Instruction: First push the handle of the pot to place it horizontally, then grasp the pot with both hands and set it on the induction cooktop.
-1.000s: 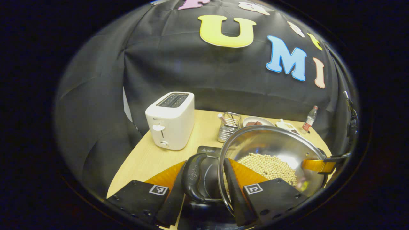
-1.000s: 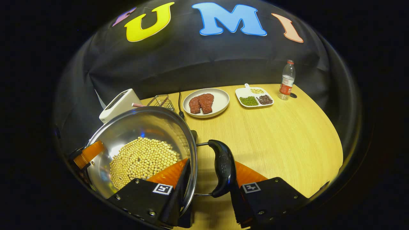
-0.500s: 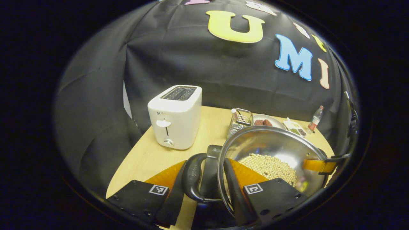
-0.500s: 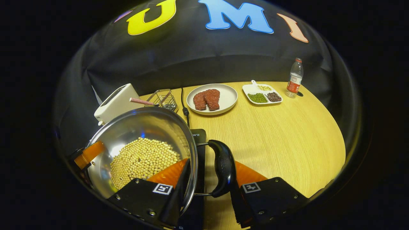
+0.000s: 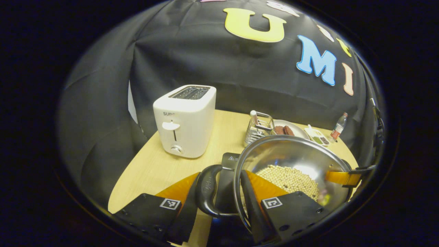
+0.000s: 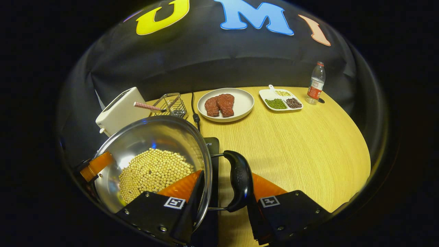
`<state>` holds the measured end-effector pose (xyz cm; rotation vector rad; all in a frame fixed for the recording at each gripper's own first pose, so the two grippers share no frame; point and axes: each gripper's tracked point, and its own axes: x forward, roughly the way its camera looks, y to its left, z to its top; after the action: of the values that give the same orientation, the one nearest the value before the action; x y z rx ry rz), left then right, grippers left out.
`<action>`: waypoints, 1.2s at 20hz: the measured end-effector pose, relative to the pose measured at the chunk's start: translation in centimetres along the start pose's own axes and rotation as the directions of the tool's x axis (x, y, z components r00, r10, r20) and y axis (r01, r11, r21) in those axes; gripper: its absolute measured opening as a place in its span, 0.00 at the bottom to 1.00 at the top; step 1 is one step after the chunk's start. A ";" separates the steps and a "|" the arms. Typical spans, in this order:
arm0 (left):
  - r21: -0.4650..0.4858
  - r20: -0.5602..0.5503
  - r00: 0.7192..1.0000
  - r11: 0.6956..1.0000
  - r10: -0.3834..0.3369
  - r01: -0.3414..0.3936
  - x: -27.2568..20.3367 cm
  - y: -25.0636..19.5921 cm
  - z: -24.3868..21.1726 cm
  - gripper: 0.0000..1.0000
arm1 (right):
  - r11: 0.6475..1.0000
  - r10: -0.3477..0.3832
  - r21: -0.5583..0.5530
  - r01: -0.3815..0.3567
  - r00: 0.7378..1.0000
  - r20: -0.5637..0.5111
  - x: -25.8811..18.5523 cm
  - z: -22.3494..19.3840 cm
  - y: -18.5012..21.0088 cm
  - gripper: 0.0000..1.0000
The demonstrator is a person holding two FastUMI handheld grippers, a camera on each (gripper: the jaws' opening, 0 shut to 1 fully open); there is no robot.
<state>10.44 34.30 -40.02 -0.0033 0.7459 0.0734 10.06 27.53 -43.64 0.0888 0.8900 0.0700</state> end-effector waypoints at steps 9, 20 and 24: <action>-0.034 0.060 0.998 0.999 -0.006 0.008 -0.7 0.2 0.6 0.76 | 0.999 -0.003 -0.032 0.004 1.000 0.009 0.6 -0.4 -0.3 0.66; -0.003 0.277 0.957 0.997 0.081 -0.083 -10.8 -2.4 8.7 0.90 | 0.995 0.012 -0.099 0.019 0.951 0.308 -7.3 7.9 -2.7 0.80; 0.042 0.357 0.934 0.998 0.022 -0.040 -16.2 -10.0 12.8 0.89 | 0.995 0.030 -0.097 0.013 0.904 0.426 -13.3 12.4 -5.2 0.79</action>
<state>7.91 23.66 -19.83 0.0667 0.3830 0.0832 11.50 20.50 -26.12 0.0146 0.4450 0.0976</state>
